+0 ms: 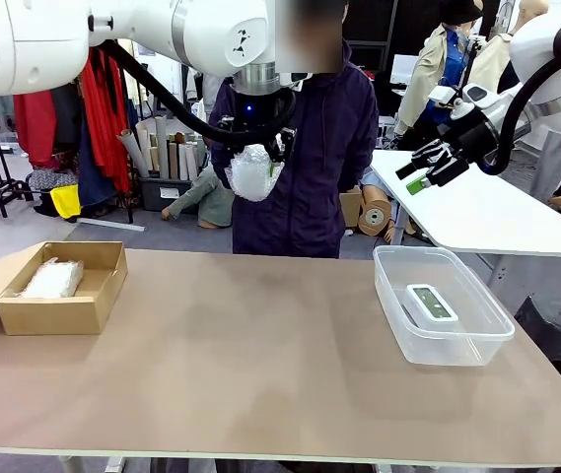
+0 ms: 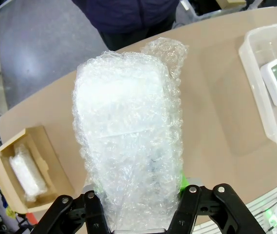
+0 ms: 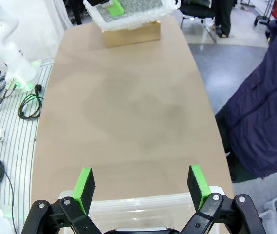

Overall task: Separate and place wrapped and unwrapped clocks.
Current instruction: Pick up the Digital clock indicated by the person, then if the picked Digital clock is wrapped, place it in the Package Box ; if not, place it in the Organizing box.

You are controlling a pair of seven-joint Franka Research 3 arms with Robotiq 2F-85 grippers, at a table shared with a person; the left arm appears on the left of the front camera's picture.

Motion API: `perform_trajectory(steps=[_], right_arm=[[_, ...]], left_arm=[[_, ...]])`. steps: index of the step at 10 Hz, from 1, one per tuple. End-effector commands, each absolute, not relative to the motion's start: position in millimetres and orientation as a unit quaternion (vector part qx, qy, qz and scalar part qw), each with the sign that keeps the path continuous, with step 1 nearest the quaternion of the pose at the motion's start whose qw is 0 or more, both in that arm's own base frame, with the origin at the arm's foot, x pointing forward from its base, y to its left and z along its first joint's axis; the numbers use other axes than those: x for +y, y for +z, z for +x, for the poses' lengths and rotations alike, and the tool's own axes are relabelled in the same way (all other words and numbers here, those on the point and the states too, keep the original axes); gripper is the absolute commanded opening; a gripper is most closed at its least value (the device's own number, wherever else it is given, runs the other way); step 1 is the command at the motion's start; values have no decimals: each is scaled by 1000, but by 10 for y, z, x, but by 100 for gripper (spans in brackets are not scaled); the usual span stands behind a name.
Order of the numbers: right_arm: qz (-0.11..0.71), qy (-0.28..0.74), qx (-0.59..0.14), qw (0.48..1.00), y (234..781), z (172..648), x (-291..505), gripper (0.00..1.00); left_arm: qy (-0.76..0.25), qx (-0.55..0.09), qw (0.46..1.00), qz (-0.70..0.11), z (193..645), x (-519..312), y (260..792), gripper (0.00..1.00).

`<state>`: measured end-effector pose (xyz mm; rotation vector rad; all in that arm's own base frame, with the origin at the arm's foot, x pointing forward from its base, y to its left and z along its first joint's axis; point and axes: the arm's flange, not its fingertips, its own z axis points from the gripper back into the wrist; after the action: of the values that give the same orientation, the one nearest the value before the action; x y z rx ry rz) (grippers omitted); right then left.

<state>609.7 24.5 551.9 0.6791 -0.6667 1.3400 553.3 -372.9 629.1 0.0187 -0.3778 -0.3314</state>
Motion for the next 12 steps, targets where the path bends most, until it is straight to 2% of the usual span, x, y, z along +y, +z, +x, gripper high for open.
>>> perform_trajectory(steps=[1,8,11,12], right_arm=[[302,599,-297,680,5536,6072,254,100],[302,599,-297,680,5536,6072,254,100],[302,599,-297,680,5536,6072,254,100],[302,599,-297,680,5536,6072,254,100]], left_arm=[[-161,-190,968,9,5510,-3716,6345,0],[-164,-187,969,9,5533,-3729,6291,0],[-115,-124,982,-89,5285,-3325,6548,0],[-108,-131,975,-141,5176,-3202,6605,0]])
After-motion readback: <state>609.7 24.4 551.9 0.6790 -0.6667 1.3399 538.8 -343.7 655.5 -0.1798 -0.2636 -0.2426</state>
